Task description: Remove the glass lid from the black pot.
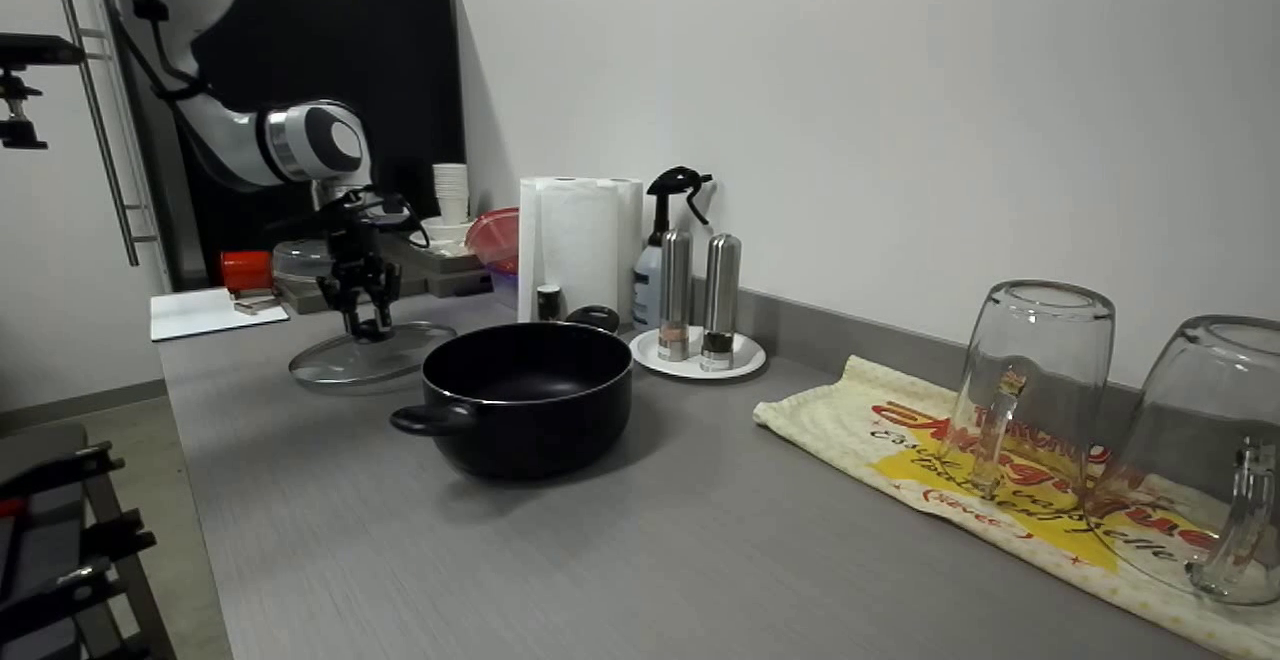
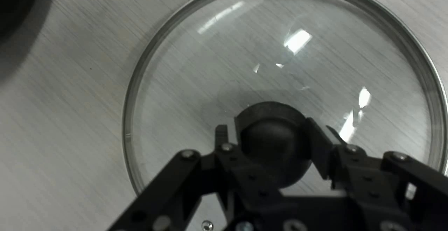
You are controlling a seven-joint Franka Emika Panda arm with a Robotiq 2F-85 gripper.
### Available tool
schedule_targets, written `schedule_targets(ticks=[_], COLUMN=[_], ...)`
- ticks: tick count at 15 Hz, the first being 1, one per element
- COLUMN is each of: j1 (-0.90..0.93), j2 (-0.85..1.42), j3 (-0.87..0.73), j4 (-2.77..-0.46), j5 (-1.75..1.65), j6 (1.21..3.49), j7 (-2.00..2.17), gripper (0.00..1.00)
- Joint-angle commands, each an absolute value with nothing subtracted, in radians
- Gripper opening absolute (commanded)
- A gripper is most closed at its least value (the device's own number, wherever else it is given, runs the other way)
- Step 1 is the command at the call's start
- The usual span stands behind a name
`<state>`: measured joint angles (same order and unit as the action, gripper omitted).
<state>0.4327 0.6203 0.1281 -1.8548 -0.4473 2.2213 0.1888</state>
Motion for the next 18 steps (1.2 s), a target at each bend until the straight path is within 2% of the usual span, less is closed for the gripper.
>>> schedule_targets(ticks=[1,5,6,7,8,9,11,12,18], j1=[0.438,0.439,0.439,0.435,0.427,0.437,0.434,0.433,0.433], j2=[0.621,0.621,0.621,0.616,0.609,0.623,0.623,0.623,0.623], j3=[0.124,0.124,0.124,0.126,0.13,0.124,0.124,0.124,0.124], j4=[-1.851,-1.851,-1.851,-1.862,-1.88,-1.856,-1.864,-1.867,-1.868], j5=[-0.444,-0.444,-0.444,-0.44,-0.431,-0.441,-0.44,-0.44,-0.44], j6=[2.219,2.219,2.219,2.219,2.216,2.217,2.217,2.217,2.217], j7=[0.189,0.19,0.19,0.185,0.175,0.189,0.189,0.189,0.189], gripper=[0.49,0.49,0.74,0.75,0.81,0.64,0.77,0.81,0.81])
